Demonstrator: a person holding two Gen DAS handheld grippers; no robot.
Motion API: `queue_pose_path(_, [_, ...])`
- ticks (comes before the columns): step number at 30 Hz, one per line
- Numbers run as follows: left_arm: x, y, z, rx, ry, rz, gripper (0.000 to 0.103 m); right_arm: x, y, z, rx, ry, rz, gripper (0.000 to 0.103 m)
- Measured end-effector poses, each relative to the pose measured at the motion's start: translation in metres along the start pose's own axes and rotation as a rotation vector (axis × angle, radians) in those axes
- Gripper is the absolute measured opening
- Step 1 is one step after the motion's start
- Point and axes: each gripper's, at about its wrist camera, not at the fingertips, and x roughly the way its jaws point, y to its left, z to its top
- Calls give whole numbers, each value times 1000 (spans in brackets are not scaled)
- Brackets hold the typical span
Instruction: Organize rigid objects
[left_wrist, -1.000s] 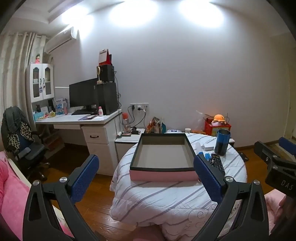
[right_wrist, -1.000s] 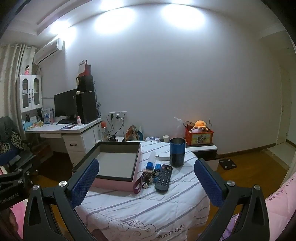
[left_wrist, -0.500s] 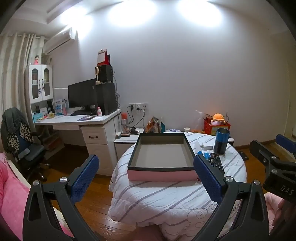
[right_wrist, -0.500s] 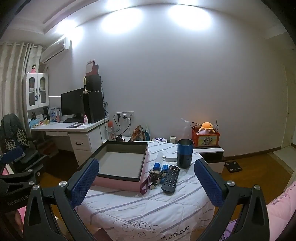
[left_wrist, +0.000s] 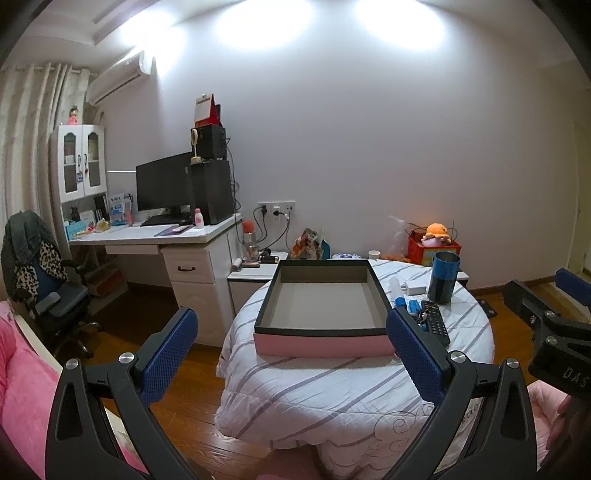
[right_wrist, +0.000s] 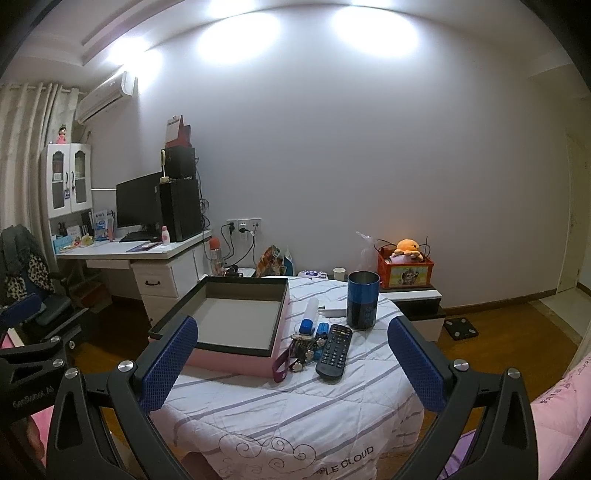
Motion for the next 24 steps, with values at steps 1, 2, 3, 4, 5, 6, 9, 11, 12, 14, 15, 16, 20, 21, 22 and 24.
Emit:
queue_pose_path(1, [0, 0, 0, 0, 0, 2, 103, 0, 1, 0, -4, 2, -2, 103])
queue_pose_path(2, [1, 0, 0, 0, 0, 2, 103, 0, 1, -1, -8, 4, -4, 103])
queue_pose_path(3, [1, 0, 0, 1, 1, -1, 103, 0, 1, -1, -10, 5, -4, 103])
queue_pose_path(4, [1, 0, 0, 1, 2, -3, 103, 0, 1, -2, -9, 5, -4, 103])
queue_pose_path(5, [1, 0, -1, 0, 1, -2, 103, 0, 2, -2, -8, 5, -3, 103])
queue_pose_path(6, [2, 2, -2, -1, 2, -1, 103, 0, 2, -2, -7, 5, -2, 103])
queue_pose_path(9, [2, 1, -1, -2, 3, 0, 103, 0, 1, -2, -3, 4, 0, 103])
queue_pose_path(11, [2, 1, -2, -3, 1, -1, 103, 0, 2, -3, -4, 3, -2, 103])
queue_pose_path(12, [2, 1, -2, 0, 3, 0, 103, 0, 1, -3, -4, 4, -2, 103])
queue_pose_path(14, [2, 2, -2, -2, 0, 1, 103, 0, 0, -4, -1, 4, -1, 103])
queue_pose_path(15, [2, 2, -2, -3, 3, 0, 103, 1, 0, -4, -2, 6, -1, 103])
queue_pose_path(16, [3, 2, -2, -3, 2, -1, 103, 1, 0, -4, -3, 7, -1, 103])
queue_pose_path(20, [3, 2, -3, -3, 1, -1, 103, 0, -1, -5, -6, 10, -1, 103])
queue_pose_path(21, [3, 2, -3, -3, 4, 0, 103, 1, -1, -5, -6, 12, -1, 103])
queue_pose_path(22, [3, 2, -3, -1, 4, -2, 103, 0, 0, -5, -7, 13, 0, 103])
queue_pose_path(24, [2, 2, -4, 0, 3, 0, 103, 0, 1, -5, -7, 15, 3, 103])
